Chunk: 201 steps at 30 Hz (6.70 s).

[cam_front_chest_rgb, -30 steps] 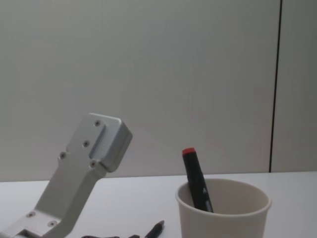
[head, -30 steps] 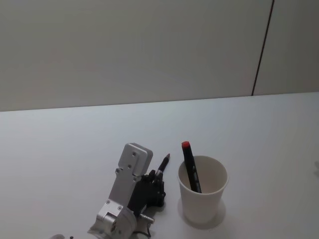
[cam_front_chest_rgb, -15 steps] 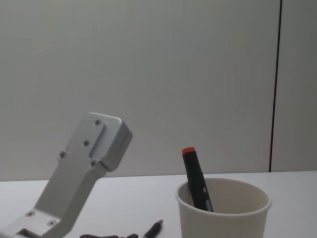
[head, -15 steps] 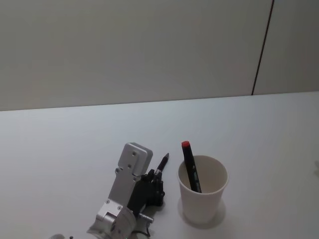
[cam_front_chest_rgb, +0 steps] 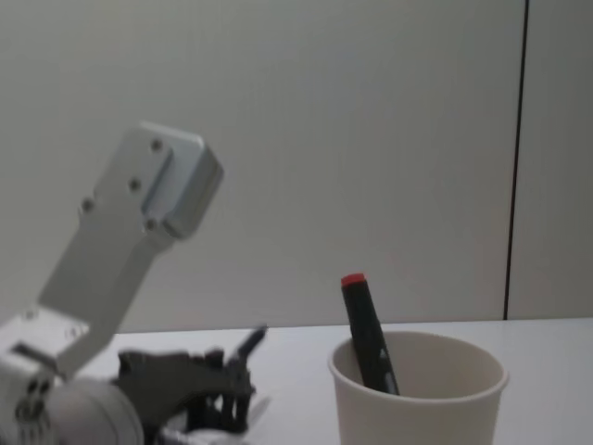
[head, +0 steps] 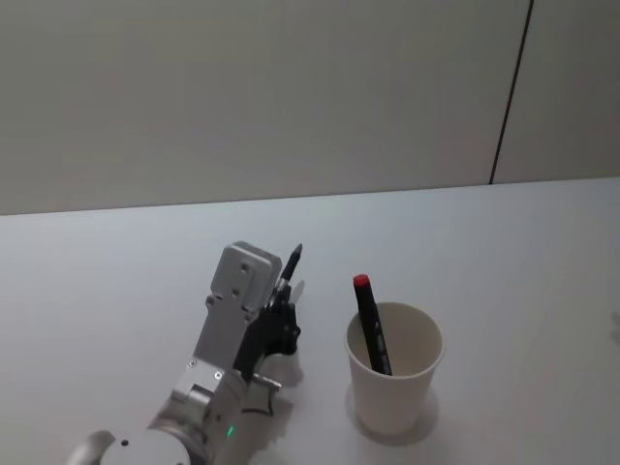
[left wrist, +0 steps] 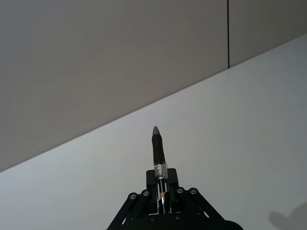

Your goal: Place the pen into the pen holder.

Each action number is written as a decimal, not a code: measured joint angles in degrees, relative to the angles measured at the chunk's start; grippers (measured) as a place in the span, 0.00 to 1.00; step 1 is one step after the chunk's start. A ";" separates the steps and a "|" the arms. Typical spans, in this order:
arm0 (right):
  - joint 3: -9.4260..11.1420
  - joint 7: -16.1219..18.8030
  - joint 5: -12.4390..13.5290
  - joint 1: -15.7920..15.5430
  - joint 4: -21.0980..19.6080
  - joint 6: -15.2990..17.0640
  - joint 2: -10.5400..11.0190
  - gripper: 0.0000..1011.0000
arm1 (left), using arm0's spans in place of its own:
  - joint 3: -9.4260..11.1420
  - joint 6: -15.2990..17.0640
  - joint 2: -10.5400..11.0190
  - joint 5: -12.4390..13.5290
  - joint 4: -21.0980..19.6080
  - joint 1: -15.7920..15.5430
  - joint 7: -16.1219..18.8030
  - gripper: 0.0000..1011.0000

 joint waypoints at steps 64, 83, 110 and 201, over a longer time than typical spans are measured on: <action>-2.63 4.26 1.93 6.52 -0.55 -0.31 -5.93 0.99 | -6.25 -24.27 -5.03 -1.90 -0.43 -8.98 -3.33 0.14; -8.63 12.73 5.43 20.31 1.90 -1.42 -20.03 0.99 | -6.36 -24.82 -5.17 -2.09 -0.32 -9.23 -3.56 0.13; -12.63 18.58 8.22 31.17 7.64 -3.17 -30.84 0.99 | -6.38 -25.00 -5.21 -2.09 -0.33 -9.30 -3.62 0.14; -17.61 17.58 27.02 43.98 22.69 22.89 -37.32 0.99 | -6.38 -24.99 -5.20 -2.08 -0.32 -9.30 -3.61 0.14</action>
